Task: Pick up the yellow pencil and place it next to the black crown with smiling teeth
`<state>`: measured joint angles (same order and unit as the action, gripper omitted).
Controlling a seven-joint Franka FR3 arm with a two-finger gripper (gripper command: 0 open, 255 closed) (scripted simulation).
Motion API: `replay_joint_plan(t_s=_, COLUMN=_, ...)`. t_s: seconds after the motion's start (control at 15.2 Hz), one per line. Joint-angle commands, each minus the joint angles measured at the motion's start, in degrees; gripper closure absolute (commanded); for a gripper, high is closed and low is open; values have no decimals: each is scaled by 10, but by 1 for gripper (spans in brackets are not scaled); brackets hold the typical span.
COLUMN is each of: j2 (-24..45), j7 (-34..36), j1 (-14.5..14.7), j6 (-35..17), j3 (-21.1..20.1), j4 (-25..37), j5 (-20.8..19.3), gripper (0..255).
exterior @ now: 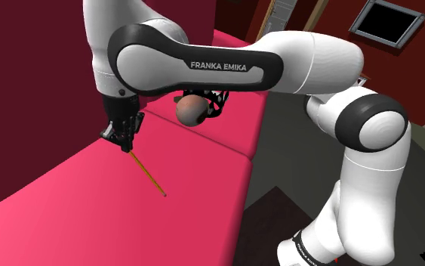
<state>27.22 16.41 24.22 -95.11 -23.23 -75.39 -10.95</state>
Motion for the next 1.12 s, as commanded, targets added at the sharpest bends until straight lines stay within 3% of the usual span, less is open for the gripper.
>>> replay_joint_plan(t_s=0.0, j2=1, j7=0, j1=3, j6=16, j3=0, j4=17, j5=0, gripper=255)
replay_joint_plan(t_s=0.92, j2=32, j7=-5, j1=29, j6=143, j3=0, j4=176, j5=-10, gripper=255)
replay_joint_plan(t_s=1.06, j2=14, j7=-16, j1=13, j6=134, j3=1, j4=149, j5=-4, gripper=255)
